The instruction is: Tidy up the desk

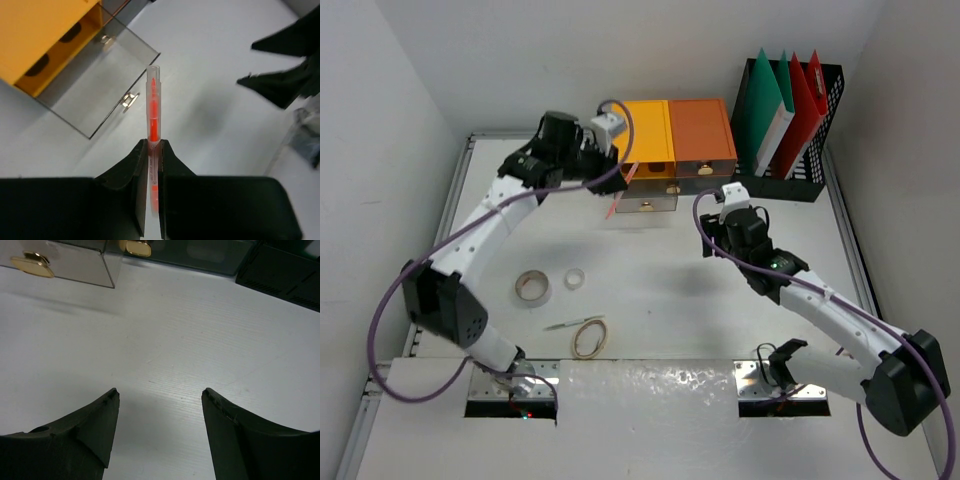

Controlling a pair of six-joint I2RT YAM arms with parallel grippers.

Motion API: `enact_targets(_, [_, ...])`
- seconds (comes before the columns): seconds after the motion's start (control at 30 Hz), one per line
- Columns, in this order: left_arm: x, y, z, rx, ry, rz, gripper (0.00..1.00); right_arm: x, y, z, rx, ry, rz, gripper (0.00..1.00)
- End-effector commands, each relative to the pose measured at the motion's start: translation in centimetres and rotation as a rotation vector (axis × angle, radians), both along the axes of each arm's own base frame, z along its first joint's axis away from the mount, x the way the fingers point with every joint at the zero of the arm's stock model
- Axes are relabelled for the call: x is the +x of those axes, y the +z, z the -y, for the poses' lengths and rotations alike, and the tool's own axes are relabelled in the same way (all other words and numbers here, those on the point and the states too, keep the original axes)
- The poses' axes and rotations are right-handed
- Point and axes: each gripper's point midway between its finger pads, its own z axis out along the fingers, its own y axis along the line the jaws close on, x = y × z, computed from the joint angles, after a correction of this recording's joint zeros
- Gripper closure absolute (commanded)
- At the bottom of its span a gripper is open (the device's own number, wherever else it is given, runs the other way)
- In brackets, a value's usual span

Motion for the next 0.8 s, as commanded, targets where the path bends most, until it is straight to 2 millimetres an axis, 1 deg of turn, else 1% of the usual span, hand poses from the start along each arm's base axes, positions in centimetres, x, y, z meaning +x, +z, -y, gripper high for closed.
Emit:
enact_targets(0.0, [2.6,1.9,3.0,-0.288,0.054,-0.283,1.0,1.0,4.2,-1.0,0.08,0.007,0.081,0.35])
enact_targets(0.03, [2.7,1.6,3.4,-0.32,0.078,-0.381,1.0,0.9,4.3,-0.9,0.077,0.003,0.076,0.35])
enact_targets(0.07, [3.0,1.2,3.8,-0.341,0.089,-0.435,1.0,0.9,4.4,-0.8,0.077,0.0,0.08,0.35])
enact_targets(0.1, [3.4,0.5,4.5,-0.378,0.109,-0.521,1.0,0.9,4.8,-0.8,0.079,-0.001,0.086,0.35])
enact_targets(0.13, [3.7,0.1,4.8,-0.394,0.119,-0.546,1.0,0.9,4.9,-0.7,0.079,-0.003,0.089,0.35])
enact_targets(0.17, [4.3,0.2,5.0,-0.416,0.129,-0.546,1.0,0.9,5.0,-0.5,0.075,-0.01,0.094,0.35])
enact_targets(0.2, [5.4,0.0,4.9,-0.425,0.169,-0.522,1.0,0.9,5.0,-0.4,0.072,-0.014,0.096,0.35])
enact_targets(0.23, [7.0,1.8,5.1,-0.476,0.171,-0.415,1.0,0.9,5.1,-0.3,0.069,-0.016,0.099,0.35])
enact_targets(0.27, [8.1,3.2,4.5,-0.492,0.215,-0.305,1.0,1.0,5.1,-0.3,0.065,-0.018,0.099,0.35])
enact_targets(0.3, [9.6,5.8,4.4,-0.537,0.204,-0.144,1.0,1.0,5.1,-0.3,0.065,-0.017,0.097,0.35])
enact_targets(0.33, [10.0,7.1,4.1,-0.547,0.208,-0.063,1.0,1.0,5.0,-0.4,0.063,-0.015,0.094,0.35])
enact_targets(0.37, [10.8,9.2,3.8,-0.547,0.217,0.036,1.0,1.0,5.1,-0.5,0.062,-0.008,0.093,0.35])
enact_targets(0.4, [11.8,9.7,3.7,-0.493,0.2,0.121,1.0,1.0,4.9,-0.5,0.058,-0.007,0.088,0.35])
enact_targets(0.43, [12.1,9.2,3.6,-0.445,0.217,0.098,1.0,0.9,4.8,-0.5,0.053,-0.003,0.083,0.35])
enact_targets(0.47, [13.2,9.9,3.6,-0.434,0.237,0.127,1.0,0.9,4.7,-0.3,0.043,-0.007,0.083,0.35])
enact_targets(0.5, [13.7,10.2,3.4,-0.425,0.243,0.166,1.0,1.0,4.6,-0.1,0.036,-0.013,0.081,0.35])
enact_targets(0.53, [14.2,10.0,3.4,-0.419,0.255,0.183,1.0,1.0,4.6,0.0,0.031,-0.016,0.082,0.35])
enact_targets(0.57, [14.9,9.0,3.3,-0.402,0.27,0.187,1.0,1.0,4.4,0.0,0.024,-0.015,0.08,0.35])
enact_targets(0.67, [15.9,7.0,3.7,-0.357,0.257,0.199,1.0,1.0,4.2,0.2,0.018,-0.023,0.08,0.35])
enact_targets(0.73, [17.2,4.2,3.9,-0.302,0.246,0.215,1.0,0.8,4.1,0.1,0.021,-0.016,0.072,0.35])
enact_targets(0.77, [17.5,3.5,4.0,-0.289,0.242,0.213,1.0,0.8,4.0,0.1,0.017,-0.014,0.07,0.35])
